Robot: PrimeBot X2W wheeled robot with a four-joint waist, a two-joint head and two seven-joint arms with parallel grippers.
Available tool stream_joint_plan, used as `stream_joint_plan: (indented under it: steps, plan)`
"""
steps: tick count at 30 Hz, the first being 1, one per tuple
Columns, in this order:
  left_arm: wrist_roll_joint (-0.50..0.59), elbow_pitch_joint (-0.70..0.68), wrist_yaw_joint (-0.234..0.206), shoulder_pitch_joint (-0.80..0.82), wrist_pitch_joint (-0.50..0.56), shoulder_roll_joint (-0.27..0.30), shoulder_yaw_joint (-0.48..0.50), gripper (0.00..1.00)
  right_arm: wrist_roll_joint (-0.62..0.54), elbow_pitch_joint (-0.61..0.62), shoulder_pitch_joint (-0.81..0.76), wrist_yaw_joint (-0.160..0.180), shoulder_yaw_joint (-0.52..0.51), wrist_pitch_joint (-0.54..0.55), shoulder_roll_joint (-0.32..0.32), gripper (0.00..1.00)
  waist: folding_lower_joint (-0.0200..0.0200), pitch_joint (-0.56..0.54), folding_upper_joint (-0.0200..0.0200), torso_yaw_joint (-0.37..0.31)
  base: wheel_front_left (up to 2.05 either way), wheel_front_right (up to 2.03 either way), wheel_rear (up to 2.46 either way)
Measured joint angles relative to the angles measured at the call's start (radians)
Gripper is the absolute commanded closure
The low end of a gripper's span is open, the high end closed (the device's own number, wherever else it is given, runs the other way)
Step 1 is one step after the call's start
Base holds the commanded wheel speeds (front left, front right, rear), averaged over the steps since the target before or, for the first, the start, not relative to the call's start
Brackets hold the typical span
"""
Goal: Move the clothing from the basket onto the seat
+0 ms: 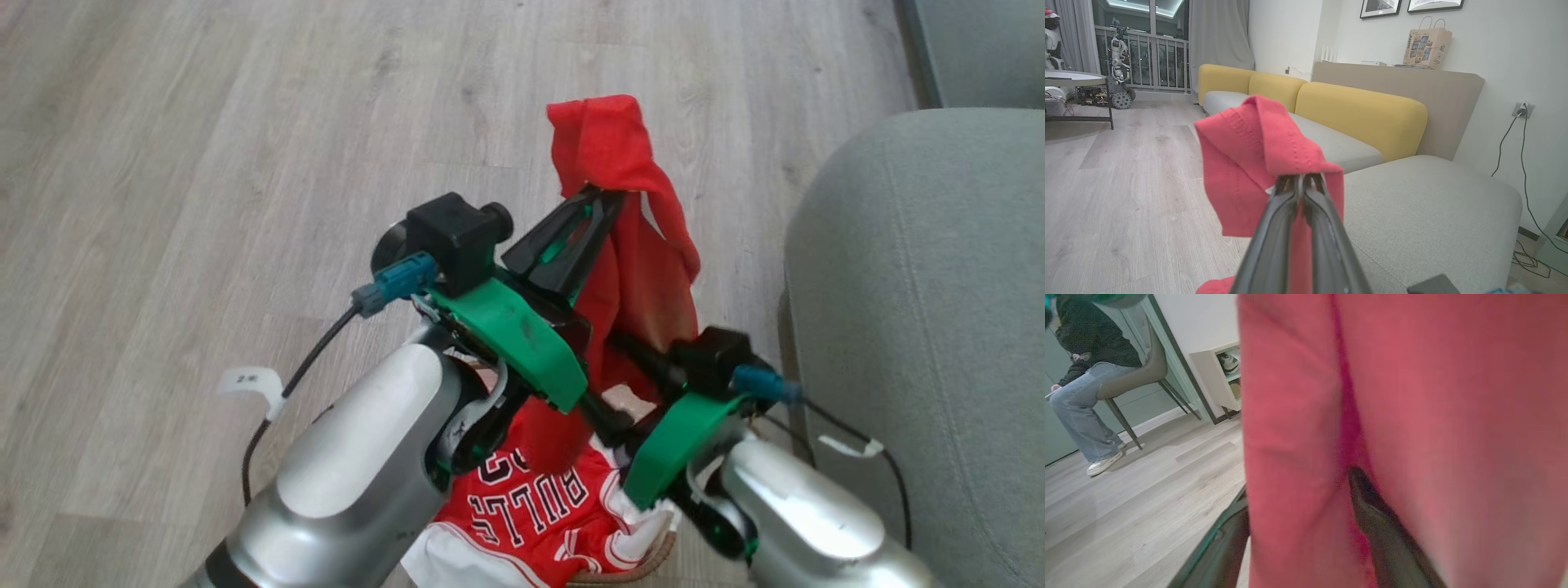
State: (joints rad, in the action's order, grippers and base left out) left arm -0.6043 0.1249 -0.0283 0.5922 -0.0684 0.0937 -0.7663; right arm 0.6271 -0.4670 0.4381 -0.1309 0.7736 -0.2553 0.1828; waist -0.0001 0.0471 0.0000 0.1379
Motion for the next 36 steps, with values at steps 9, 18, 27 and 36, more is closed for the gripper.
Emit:
stream_joint_plan:
  steps: [9, 18, 27, 36]
  plan:
    - [-0.007, -0.007, -0.016, -0.004, 0.005, 0.003, 0.002, 1.00, -0.022, -0.016, 0.007, 0.000, -0.073, 0.000, -0.004, 1.00, 0.0000, -0.002, 0.0000, 0.025, 0.00, 0.00, 0.00]
    - [-0.017, -0.007, -0.029, -0.028, -0.016, 0.028, 0.016, 1.00, -0.054, 0.055, -0.024, 0.000, -0.169, 0.000, 0.003, 1.00, 0.0000, -0.001, 0.0000, 0.007, 0.00, 0.00, 0.00]
    - [-0.017, -0.001, -0.033, -0.096, -0.067, 0.051, 0.013, 1.00, -0.128, 0.179, -0.117, 0.000, -0.333, 0.000, 0.008, 1.00, 0.0000, -0.004, 0.0000, -0.024, 0.00, 0.00, 0.00]
    - [-0.036, 0.038, -0.020, -0.146, -0.078, 0.047, -0.016, 0.05, -0.182, 0.275, -0.145, 0.000, -0.444, 0.000, 0.014, 1.00, 0.0000, -0.003, 0.0000, -0.069, 0.00, 0.00, 0.00]
